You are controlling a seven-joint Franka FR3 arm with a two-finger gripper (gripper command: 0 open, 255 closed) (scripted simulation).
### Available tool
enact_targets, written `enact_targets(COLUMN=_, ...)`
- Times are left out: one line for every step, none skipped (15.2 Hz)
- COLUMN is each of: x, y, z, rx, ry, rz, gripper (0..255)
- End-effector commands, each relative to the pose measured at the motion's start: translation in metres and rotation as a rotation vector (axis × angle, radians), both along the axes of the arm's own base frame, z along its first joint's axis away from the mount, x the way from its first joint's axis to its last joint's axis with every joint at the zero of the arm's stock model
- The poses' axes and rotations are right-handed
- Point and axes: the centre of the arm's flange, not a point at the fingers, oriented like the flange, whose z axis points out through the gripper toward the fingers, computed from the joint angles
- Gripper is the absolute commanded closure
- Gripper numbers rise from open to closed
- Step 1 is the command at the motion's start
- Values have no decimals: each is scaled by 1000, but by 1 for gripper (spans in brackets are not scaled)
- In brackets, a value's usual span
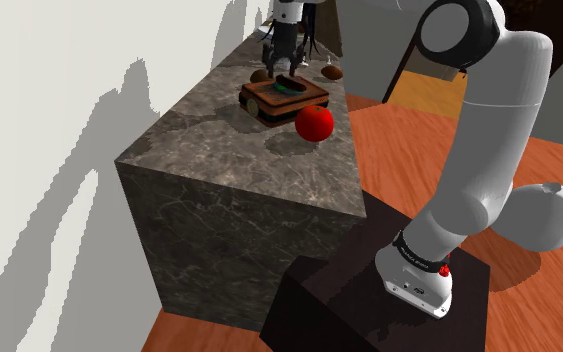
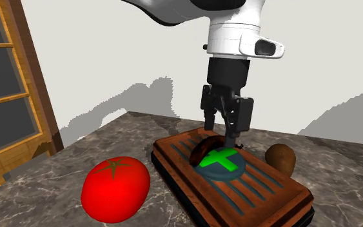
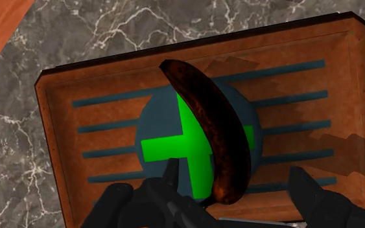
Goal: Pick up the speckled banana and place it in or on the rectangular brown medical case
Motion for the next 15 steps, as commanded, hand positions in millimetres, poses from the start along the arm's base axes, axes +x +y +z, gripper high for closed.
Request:
enact_targets(x=0, y=0, z=0, rx=0, ry=0, rz=0, gripper=0)
enact_targets(x=0, y=0, z=0, rx=0, ry=0, rz=0, gripper=0)
enact_targets(x=0, y=0, z=0, rx=0, ry=0, rz=0, gripper=0)
enact_targets(x=1, y=0, z=13, rx=0, ry=0, rz=0, gripper=0)
enact_targets(x=3, y=0, z=26, rx=0, ry=0, rz=0, gripper=0)
enact_targets(x=4, y=0, z=39, rx=0, ry=0, rz=0, gripper=0)
enact_targets(x=5, y=0, z=50, rx=0, ry=0, rz=0, gripper=0)
enact_targets(x=5, y=0, z=50, rx=0, ry=0, rz=0, gripper=0)
enact_targets(x=5, y=0, z=50, rx=0, ry=0, rz=0, gripper=0)
enact_targets(x=5, y=0, z=50, rx=0, ry=0, rz=0, gripper=0)
enact_targets(x=5, y=0, z=50, rx=0, ry=0, rz=0, gripper=0)
enact_targets(x=5, y=0, z=50, rx=0, ry=0, rz=0, gripper=0)
enact_targets(x=5, y=0, z=50, rx=0, ry=0, rz=0, gripper=0)
enact_targets(x=5, y=0, z=50, rx=0, ry=0, rz=0, gripper=0)
enact_targets(x=5, y=0, z=50, rx=0, ry=0, rz=0, gripper=0)
